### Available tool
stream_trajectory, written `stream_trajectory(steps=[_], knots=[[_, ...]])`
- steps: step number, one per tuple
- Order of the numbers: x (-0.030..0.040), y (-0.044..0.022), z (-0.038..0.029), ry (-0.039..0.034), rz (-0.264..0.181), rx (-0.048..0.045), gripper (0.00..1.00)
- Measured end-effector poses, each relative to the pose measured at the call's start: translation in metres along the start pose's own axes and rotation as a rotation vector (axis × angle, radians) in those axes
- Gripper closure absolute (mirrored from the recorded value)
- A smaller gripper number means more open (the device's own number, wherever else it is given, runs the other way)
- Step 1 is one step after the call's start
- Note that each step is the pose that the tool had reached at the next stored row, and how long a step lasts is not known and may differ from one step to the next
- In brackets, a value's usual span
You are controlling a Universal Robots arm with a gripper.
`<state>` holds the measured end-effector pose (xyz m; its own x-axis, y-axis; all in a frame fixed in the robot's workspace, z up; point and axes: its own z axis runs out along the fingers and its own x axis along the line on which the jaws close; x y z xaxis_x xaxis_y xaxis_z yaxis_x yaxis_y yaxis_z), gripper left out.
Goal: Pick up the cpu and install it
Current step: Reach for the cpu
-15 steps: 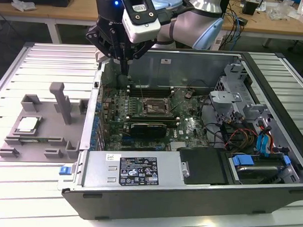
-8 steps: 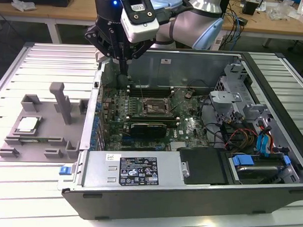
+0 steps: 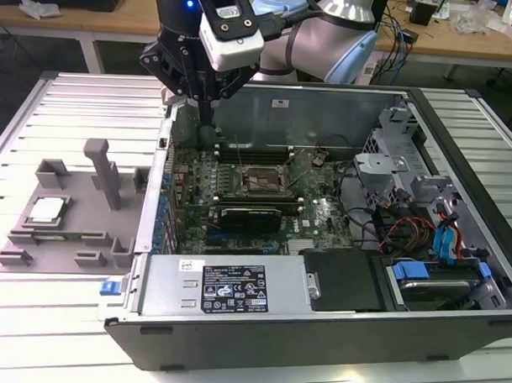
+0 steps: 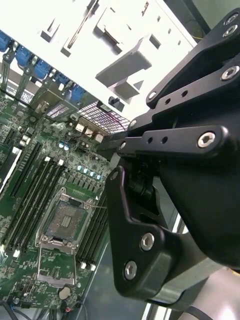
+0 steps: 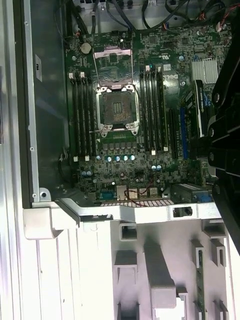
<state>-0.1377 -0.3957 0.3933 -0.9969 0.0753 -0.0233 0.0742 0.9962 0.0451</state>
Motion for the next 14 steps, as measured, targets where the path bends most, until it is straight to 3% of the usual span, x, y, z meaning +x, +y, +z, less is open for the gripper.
stream_trajectory(steps=[7,14], knots=[[0.005,0.0006,-0.0001,0.0,0.0,0.0,0.89],[0.0162,0.0016,-0.0003,-0.0003,0.0,0.0001,0.89]])
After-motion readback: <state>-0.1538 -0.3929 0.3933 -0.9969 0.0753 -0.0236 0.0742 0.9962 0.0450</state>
